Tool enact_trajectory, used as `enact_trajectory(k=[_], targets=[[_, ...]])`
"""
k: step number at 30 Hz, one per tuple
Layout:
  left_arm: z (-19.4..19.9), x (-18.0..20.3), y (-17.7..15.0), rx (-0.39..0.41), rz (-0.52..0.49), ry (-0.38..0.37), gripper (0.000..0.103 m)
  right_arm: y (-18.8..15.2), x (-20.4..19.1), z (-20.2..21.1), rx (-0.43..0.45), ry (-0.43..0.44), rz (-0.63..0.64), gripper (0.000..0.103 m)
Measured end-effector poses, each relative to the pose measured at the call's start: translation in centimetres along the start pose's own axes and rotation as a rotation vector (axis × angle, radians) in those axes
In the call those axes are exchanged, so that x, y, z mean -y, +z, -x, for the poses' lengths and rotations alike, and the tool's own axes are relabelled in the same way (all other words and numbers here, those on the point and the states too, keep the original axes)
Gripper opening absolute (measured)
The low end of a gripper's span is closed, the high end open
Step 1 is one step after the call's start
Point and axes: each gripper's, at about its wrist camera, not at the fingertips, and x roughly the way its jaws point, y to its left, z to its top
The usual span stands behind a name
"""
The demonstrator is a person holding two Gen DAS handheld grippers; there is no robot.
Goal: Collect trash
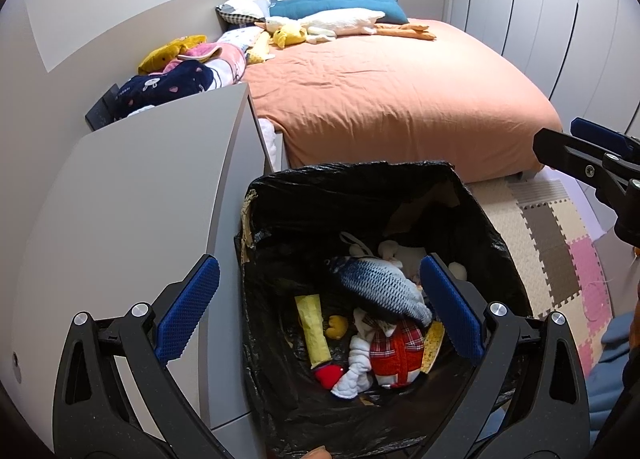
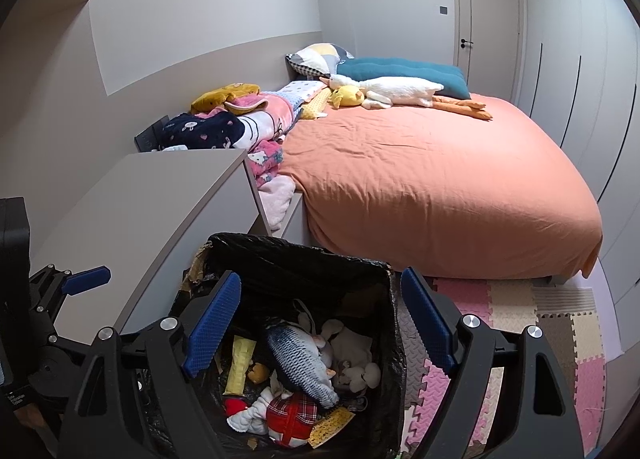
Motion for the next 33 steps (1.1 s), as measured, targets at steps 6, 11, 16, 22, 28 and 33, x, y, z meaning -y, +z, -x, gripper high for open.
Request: enact_trajectory(k=[6, 11, 16, 22, 28, 33], targets=[[0.04, -0.06, 0.03, 0.000, 0.001, 0.002, 0.097, -0.08, -0.20, -0.11, -0.002, 0.000, 0.005, 0.083], [0.00, -0.04, 0.02, -0.001, -0.004, -0.001, 0.097, -0.09, -0.23, -0.11, -0.003, -0.001, 0.005, 0.083], [0.06, 0.12, 0.05, -0.001, -0.011, 0.000, 0.097, -0.08, -0.30, -0.10, -0.003, -0.001, 0.008, 0.083], [0.13, 0.20, 0.02, 0.001, -0.008, 0.003, 0.097, -0.09, -0.32, -0.12, -0.002, 0.000, 0.005, 0.083], [0.09, 0.12, -0.08, -0.001, -0.005, 0.006, 0.097, -0.20, -0.33, -0.16, -0.004, -0.001, 0.006, 0.083], [0.00, 0.19, -0.16, -0.007, -0.002, 0.014, 0.097, -0.30, -0.35, -0.19, -0.006, -0.001, 0.008, 0.083]])
